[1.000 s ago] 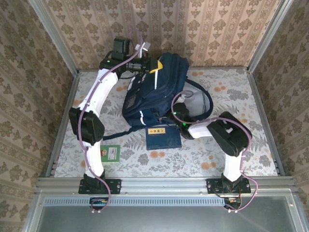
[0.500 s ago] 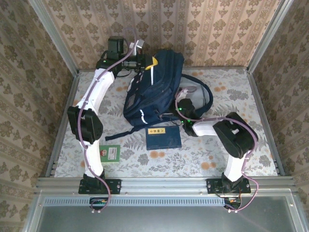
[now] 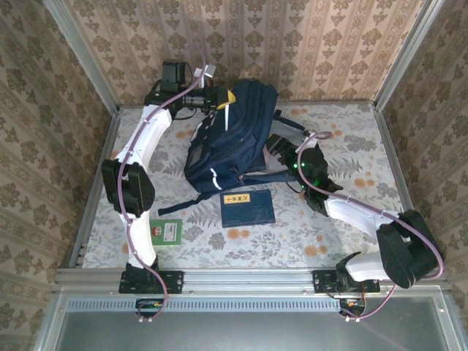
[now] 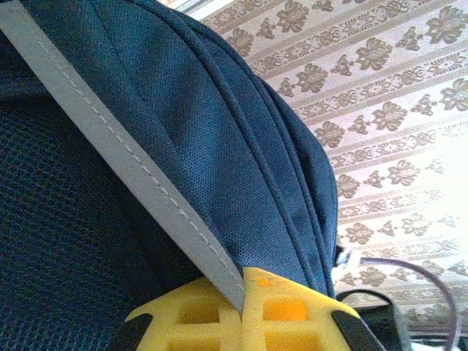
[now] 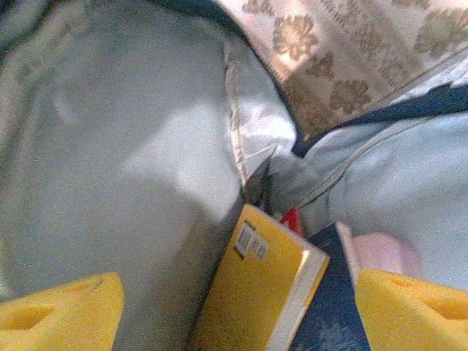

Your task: Pack books, pencil case, and school supplies into a backpack

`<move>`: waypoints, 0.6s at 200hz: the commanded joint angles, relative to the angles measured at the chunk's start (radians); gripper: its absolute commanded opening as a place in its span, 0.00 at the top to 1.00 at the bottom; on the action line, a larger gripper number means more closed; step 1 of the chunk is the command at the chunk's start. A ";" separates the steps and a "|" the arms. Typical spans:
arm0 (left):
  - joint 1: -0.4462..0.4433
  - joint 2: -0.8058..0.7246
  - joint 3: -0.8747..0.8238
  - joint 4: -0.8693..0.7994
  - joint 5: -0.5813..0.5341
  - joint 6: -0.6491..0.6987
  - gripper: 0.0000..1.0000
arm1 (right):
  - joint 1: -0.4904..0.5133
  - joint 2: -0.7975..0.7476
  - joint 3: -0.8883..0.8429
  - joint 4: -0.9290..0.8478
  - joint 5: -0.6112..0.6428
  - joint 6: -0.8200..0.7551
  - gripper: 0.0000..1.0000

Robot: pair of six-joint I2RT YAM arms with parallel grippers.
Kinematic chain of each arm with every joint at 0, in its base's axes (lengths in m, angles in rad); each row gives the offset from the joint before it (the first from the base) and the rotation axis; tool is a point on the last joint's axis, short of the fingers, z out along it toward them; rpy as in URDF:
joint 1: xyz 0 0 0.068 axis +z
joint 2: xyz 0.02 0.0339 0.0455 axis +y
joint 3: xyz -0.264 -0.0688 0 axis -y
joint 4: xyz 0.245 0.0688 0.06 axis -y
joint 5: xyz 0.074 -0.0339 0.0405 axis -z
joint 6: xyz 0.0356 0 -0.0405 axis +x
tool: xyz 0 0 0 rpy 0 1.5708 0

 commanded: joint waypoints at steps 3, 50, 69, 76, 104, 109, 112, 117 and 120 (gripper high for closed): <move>0.053 0.010 0.033 -0.038 -0.062 0.123 1.00 | -0.012 -0.077 0.040 -0.249 0.013 -0.077 0.20; 0.036 0.063 -0.018 -0.025 -0.148 0.121 1.00 | -0.009 -0.222 -0.022 -0.387 -0.048 -0.119 0.35; 0.015 0.112 0.018 -0.019 -0.149 0.105 1.00 | -0.008 -0.247 -0.016 -0.502 -0.092 -0.132 0.42; 0.004 0.129 0.038 -0.031 -0.153 0.109 1.00 | -0.010 -0.246 -0.005 -0.551 -0.108 -0.128 0.42; -0.030 0.156 0.062 -0.065 -0.176 0.120 0.84 | -0.010 -0.225 0.043 -0.739 -0.166 -0.152 0.42; -0.034 0.153 0.061 -0.080 -0.193 0.125 0.76 | -0.010 -0.223 0.045 -0.762 -0.164 -0.155 0.42; -0.035 0.149 0.058 -0.093 -0.200 0.128 0.71 | -0.010 -0.224 0.044 -0.772 -0.164 -0.156 0.42; -0.036 0.138 0.048 -0.106 -0.219 0.133 0.65 | -0.010 -0.224 0.042 -0.788 -0.167 -0.161 0.42; -0.036 0.130 0.037 -0.111 -0.230 0.135 0.63 | -0.010 -0.223 0.042 -0.798 -0.169 -0.166 0.42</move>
